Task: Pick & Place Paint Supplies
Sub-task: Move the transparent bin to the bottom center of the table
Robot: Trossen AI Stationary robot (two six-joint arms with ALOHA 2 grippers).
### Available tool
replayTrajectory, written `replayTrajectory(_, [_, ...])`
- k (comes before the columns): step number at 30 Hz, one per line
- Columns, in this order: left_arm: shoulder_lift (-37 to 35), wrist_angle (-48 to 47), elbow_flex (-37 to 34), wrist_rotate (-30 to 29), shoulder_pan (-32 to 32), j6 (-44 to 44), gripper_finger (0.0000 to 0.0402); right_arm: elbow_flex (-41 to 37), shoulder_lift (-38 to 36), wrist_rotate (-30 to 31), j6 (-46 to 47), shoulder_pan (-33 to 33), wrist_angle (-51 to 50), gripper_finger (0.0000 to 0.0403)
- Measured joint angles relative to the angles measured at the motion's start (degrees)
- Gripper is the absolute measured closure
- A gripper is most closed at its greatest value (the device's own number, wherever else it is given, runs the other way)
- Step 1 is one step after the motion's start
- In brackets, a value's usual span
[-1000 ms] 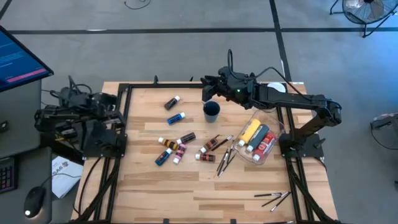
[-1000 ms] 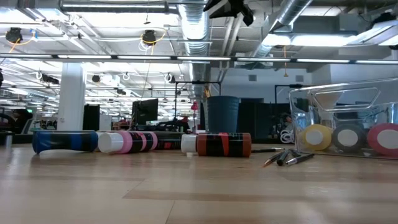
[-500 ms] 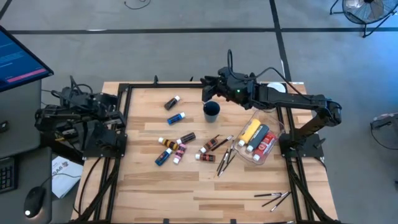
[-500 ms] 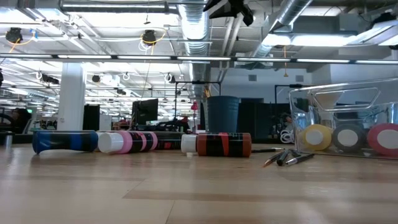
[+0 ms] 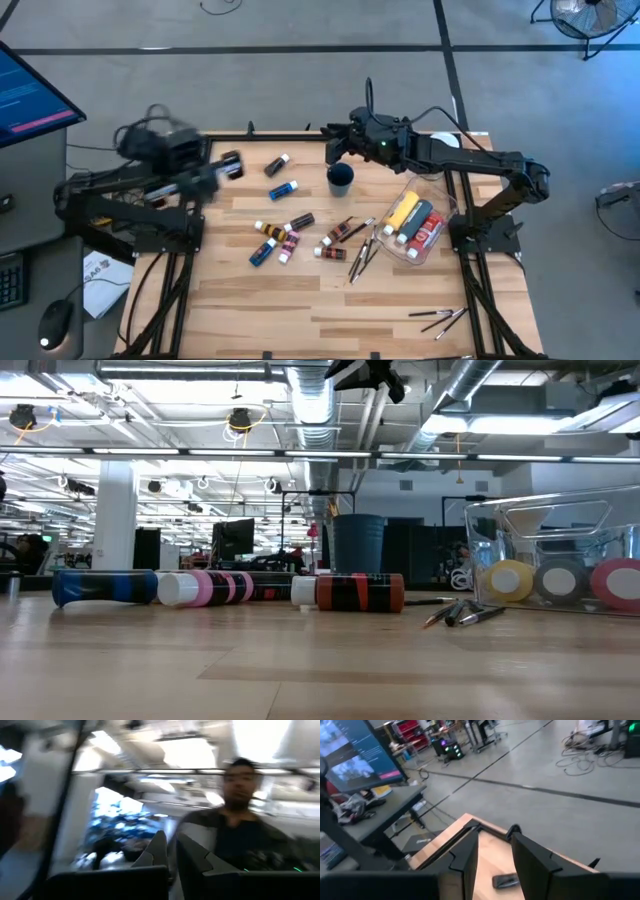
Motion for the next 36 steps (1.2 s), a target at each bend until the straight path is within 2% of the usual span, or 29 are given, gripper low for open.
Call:
replayTrajectory(3, [0.47,-12.78,0.02,-3.34,3.92,3.45,0.0401,0.04,-0.37,-1.77,-0.03,-0.02,-2.33,0.0290])
replayTrajectory(7, [2.23,-31.62,0.02,-9.36,7.19,8.25,0.0401,0.00,-2.31,-5.95,0.03,-0.39,-11.70,0.0290])
replayTrajectory(12, [5.43,-54.57,0.00,-20.00,7.07,17.37,0.0401,0.02,-6.61,-12.59,0.03,-0.70,-29.02,0.0290])
replayTrajectory(16, [11.08,-64.71,-0.01,-25.64,5.50,19.48,0.0401,0.02,-10.04,-18.88,-0.10,-0.69,-43.60,0.0290])
replayTrajectory(20, [17.95,-63.05,-0.02,-26.58,1.93,14.42,0.0401,0.02,-12.01,-22.19,-0.14,0.77,-55.72,0.0290])
replayTrajectory(25, [25.39,-54.71,-0.02,-27.47,-5.06,12.25,0.0401,0.02,-13.73,-22.31,-5.08,5.22,-62.30,0.0290])
replayTrajectory(27, [26.99,-52.11,-0.02,-31.46,-8.12,12.29,0.0401,0.02,-14.01,-21.97,-7.62,7.04,-62.49,0.0290])
replayTrajectory(33, [27.63,-50.12,-0.02,-50.77,-15.30,12.14,0.0401,0.02,-14.08,-21.89,-10.54,11.05,-62.64,0.0290])
replayTrajectory(36, [27.63,-47.47,-0.02,-53.28,-16.83,12.06,0.0401,0.02,-13.69,-21.87,-10.63,12.27,-62.46,0.0290])
